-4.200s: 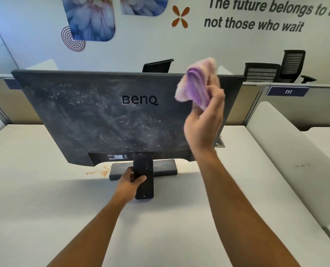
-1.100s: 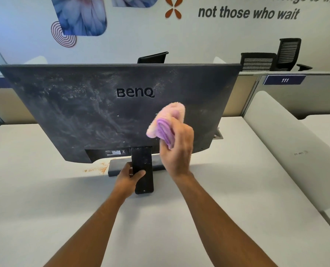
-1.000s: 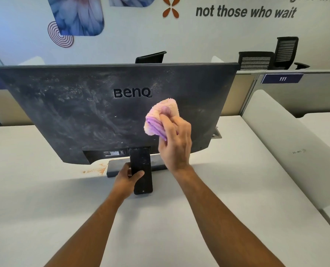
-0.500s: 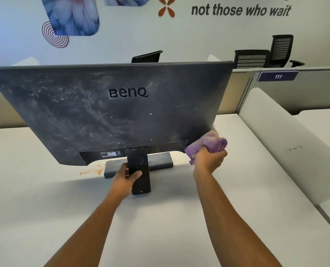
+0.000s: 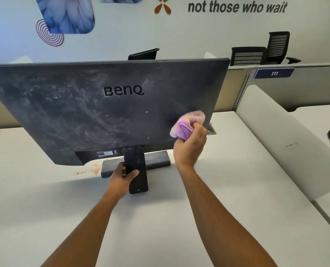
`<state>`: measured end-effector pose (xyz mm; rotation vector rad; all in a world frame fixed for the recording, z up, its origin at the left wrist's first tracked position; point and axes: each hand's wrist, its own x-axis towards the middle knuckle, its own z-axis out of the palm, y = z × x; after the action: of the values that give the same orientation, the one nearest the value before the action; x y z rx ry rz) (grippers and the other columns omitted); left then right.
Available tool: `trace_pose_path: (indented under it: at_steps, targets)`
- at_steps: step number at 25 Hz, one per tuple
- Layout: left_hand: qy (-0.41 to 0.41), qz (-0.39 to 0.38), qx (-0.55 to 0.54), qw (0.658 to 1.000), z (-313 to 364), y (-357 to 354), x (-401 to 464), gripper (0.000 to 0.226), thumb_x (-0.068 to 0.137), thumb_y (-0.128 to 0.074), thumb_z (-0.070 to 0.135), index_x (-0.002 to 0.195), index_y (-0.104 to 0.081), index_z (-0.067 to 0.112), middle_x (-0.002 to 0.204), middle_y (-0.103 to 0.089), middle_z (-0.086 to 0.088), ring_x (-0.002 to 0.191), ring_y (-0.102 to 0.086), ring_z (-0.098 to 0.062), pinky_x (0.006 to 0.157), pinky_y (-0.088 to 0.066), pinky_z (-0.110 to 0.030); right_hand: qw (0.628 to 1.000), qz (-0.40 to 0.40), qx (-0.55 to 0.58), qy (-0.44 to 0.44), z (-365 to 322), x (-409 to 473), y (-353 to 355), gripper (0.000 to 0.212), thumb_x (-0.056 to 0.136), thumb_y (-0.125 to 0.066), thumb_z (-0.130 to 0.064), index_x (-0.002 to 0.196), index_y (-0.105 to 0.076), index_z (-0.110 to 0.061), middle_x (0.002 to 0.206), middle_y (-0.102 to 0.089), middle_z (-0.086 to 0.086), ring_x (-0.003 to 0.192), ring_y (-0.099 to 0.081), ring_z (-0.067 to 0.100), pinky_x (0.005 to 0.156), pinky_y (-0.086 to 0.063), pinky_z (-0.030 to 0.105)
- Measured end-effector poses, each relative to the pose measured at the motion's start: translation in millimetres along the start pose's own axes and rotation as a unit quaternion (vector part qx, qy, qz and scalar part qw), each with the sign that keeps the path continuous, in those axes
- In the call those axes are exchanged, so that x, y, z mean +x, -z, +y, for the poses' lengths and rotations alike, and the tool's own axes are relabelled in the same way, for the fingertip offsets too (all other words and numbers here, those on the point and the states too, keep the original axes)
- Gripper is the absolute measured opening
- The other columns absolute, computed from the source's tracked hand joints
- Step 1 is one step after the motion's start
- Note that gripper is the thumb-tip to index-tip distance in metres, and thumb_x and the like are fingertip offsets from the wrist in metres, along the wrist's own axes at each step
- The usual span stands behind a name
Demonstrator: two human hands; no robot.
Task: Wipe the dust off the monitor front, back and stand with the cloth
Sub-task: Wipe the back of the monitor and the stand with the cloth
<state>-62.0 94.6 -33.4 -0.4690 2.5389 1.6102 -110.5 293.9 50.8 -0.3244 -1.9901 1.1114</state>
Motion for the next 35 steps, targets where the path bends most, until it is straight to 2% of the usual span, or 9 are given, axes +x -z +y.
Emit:
trace_pose_path:
  at_steps: [4,6,10,13,18,20,23,28,35]
  targets:
    - [-0.002,-0.002,0.002,1.000,-1,0,1,0.046,0.091,-0.062,0.036,0.131,-0.042,0.021,0.133,-0.057,-0.008,0.120,-0.055,-0.033,0.096,-0.048,-0.047,0.922,-0.074,0.099,-0.366,39,-1,5,0.062,0.086,-0.072,-0.013,0.138,-0.038,-0.020,0.130,-0.052,0.004,0.113,-0.059,0.027,0.092,-0.054,0.038]
    - [-0.006,-0.003,0.004,1.000,-1,0,1,0.046,0.091,-0.062,0.036,0.130,-0.043,0.021,0.133,-0.057,-0.008,0.119,-0.055,-0.033,0.096,-0.048,-0.047,0.900,-0.068,0.120,-0.413,41,1,8,0.064,0.087,-0.071,-0.014,0.139,-0.035,-0.019,0.132,-0.051,0.008,0.114,-0.059,0.030,0.091,-0.055,0.038]
    - [-0.013,-0.002,0.000,1.000,-4,0,4,0.036,0.091,-0.063,0.037,0.119,-0.042,0.028,0.120,-0.058,-0.001,0.112,-0.056,-0.028,0.092,-0.050,-0.044,0.949,0.003,0.202,-0.243,-9,2,1,0.063,0.082,-0.073,-0.009,0.135,-0.042,-0.021,0.126,-0.051,0.000,0.110,-0.058,0.019,0.082,-0.052,0.016]
    - [-0.019,-0.003,-0.006,1.000,-6,0,4,0.035,0.090,-0.064,0.039,0.116,-0.042,0.030,0.113,-0.058,0.005,0.102,-0.057,-0.019,0.083,-0.050,-0.034,0.986,0.005,0.158,0.044,-45,-13,-2,0.050,0.077,-0.077,-0.011,0.121,-0.052,-0.013,0.111,-0.055,0.002,0.099,-0.056,0.014,0.079,-0.051,0.013]
    - [-0.039,0.004,-0.014,0.999,-6,2,2,0.031,0.089,-0.067,0.039,0.112,-0.048,0.030,0.098,-0.063,0.012,0.088,-0.061,-0.006,0.060,-0.043,-0.013,0.924,-0.199,0.061,0.322,-14,-43,0,0.039,0.072,-0.080,-0.010,0.108,-0.066,-0.006,0.110,-0.065,0.011,0.098,-0.059,0.025,0.078,-0.056,0.029]
    - [-0.040,0.001,-0.016,0.999,-6,3,3,0.032,0.090,-0.066,0.037,0.114,-0.048,0.028,0.101,-0.063,0.009,0.087,-0.060,-0.006,0.063,-0.045,-0.015,0.924,-0.214,0.066,0.309,9,-53,9,0.032,0.076,-0.077,-0.013,0.104,-0.066,-0.002,0.104,-0.065,0.014,0.093,-0.061,0.029,0.078,-0.056,0.034]
    - [-0.022,-0.002,-0.017,1.000,-6,0,3,0.036,0.092,-0.063,0.035,0.122,-0.045,0.025,0.112,-0.059,0.005,0.095,-0.057,-0.016,0.083,-0.048,-0.030,0.989,-0.008,0.132,0.068,28,-45,20,0.025,0.074,-0.062,0.000,0.099,-0.060,-0.001,0.100,-0.059,0.010,0.091,-0.059,0.033,0.080,-0.051,0.029]
    - [-0.016,-0.004,-0.013,1.000,-3,-1,2,0.035,0.093,-0.061,0.033,0.122,-0.043,0.025,0.114,-0.055,0.003,0.100,-0.052,-0.018,0.085,-0.045,-0.036,0.937,0.056,0.153,-0.308,19,9,20,0.050,0.079,-0.070,0.001,0.122,-0.049,-0.015,0.122,-0.058,0.007,0.109,-0.061,0.027,0.087,-0.055,0.032]
    - [-0.026,-0.006,-0.018,0.999,-5,0,3,0.033,0.092,-0.063,0.037,0.117,-0.044,0.027,0.116,-0.062,-0.002,0.093,-0.058,-0.016,0.070,-0.046,-0.020,0.968,-0.088,0.184,0.147,-26,-53,14,0.035,0.077,-0.067,-0.001,0.110,-0.060,-0.008,0.104,-0.065,0.012,0.093,-0.063,0.028,0.080,-0.052,0.022]
